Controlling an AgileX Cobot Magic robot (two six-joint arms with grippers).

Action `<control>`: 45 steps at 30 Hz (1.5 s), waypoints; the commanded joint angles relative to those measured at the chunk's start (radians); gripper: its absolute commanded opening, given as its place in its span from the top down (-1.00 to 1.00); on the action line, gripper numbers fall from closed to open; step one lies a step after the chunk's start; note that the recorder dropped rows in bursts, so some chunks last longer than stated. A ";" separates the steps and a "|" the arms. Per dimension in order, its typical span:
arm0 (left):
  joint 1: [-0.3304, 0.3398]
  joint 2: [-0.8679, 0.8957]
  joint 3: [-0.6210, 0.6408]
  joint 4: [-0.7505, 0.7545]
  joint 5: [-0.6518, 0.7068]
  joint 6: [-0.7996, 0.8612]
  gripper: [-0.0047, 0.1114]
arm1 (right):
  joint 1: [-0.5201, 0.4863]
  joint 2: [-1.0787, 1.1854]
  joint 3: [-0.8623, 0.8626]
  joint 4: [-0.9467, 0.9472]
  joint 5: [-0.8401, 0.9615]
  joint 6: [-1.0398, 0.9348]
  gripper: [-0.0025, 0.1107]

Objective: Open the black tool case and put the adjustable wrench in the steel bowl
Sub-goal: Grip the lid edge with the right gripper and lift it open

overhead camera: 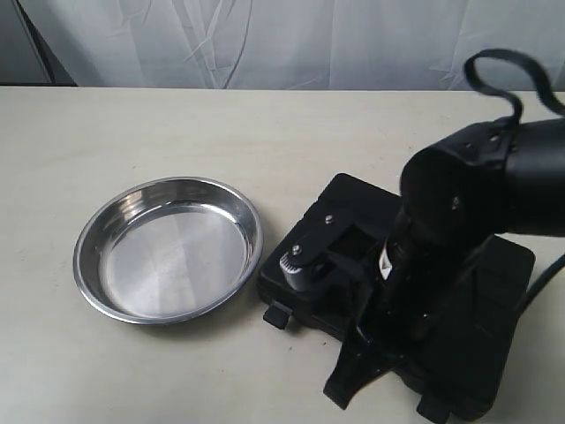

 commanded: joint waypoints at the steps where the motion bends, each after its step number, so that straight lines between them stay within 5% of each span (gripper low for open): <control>1: -0.001 0.004 -0.002 -0.002 -0.003 -0.001 0.91 | 0.034 0.046 -0.006 -0.083 -0.039 -0.008 0.97; 4: -0.001 0.004 -0.002 -0.002 -0.003 -0.001 0.91 | 0.034 0.053 -0.006 -0.084 -0.054 -0.008 0.89; 9: -0.001 0.004 -0.002 -0.002 -0.003 -0.001 0.91 | 0.034 0.053 -0.006 -0.091 -0.056 -0.008 0.16; 12: -0.001 0.004 -0.002 -0.002 -0.003 -0.001 0.91 | 0.034 0.053 -0.006 -0.130 -0.070 0.001 -0.08; 32: -0.001 0.004 -0.002 -0.002 -0.003 -0.001 0.91 | 0.034 0.141 -0.006 -0.231 -0.175 0.116 -0.02; 34: -0.001 0.004 -0.002 -0.002 -0.003 -0.001 0.91 | 0.034 0.141 -0.006 -0.231 -0.175 0.118 0.11; 40: -0.001 0.004 -0.002 -0.002 -0.003 -0.001 0.91 | 0.034 0.141 -0.006 -0.231 -0.154 0.118 0.92; 45: -0.001 0.004 -0.002 -0.002 -0.003 -0.001 0.91 | 0.034 0.136 -0.006 -0.231 -0.121 0.118 0.97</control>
